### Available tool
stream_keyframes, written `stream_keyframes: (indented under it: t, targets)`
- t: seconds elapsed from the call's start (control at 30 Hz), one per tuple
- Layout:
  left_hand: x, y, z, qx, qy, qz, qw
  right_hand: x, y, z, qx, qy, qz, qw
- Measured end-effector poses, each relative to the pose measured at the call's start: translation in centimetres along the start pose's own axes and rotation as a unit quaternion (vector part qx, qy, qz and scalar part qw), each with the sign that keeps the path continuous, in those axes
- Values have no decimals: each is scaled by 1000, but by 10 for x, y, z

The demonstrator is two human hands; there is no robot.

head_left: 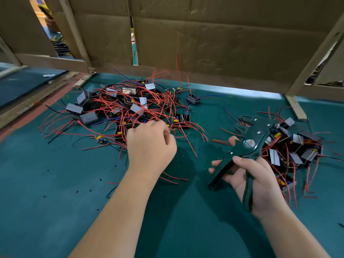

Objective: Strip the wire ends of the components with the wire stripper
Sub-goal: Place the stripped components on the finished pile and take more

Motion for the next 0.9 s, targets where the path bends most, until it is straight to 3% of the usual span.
stream_keyframes:
  t: [0.13,0.37,0.53,0.7,0.77,0.83,0.9]
  targets:
    - [21,2,-16,140,45,73,986,-1,-9,0,32,-6,4,999]
    - [59,-4,-12,174,-92,184,963,-10,-12,0,29,-27,-28,999]
    - [61,-4,-7,147,-136,129,971,-17,-10,-2,28,-37,-59,997]
    - [52,-13,-4,27,-147,105,983,-20,-10,-4,32,-35,-74,996]
    - [45,-13,-6,3,-154,59,986,-19,-10,-3,37,-37,-70,996]
    - [37,-18,-19,46,-148,-9,988,-18,-10,-2,40,-44,-67,996]
    - [41,-27,-35,132,-134,-4,982,-18,-9,-1,40,-46,-65,996]
Point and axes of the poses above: each hand's wrist, its own y-axis away from the middle knuckle, its own x-axis out of the palm, z = x × y, the point moved 5 cm from there along -y, towards the middle knuckle, and after that the axes turned 8 degrees about -x, right-handed, at the moved point
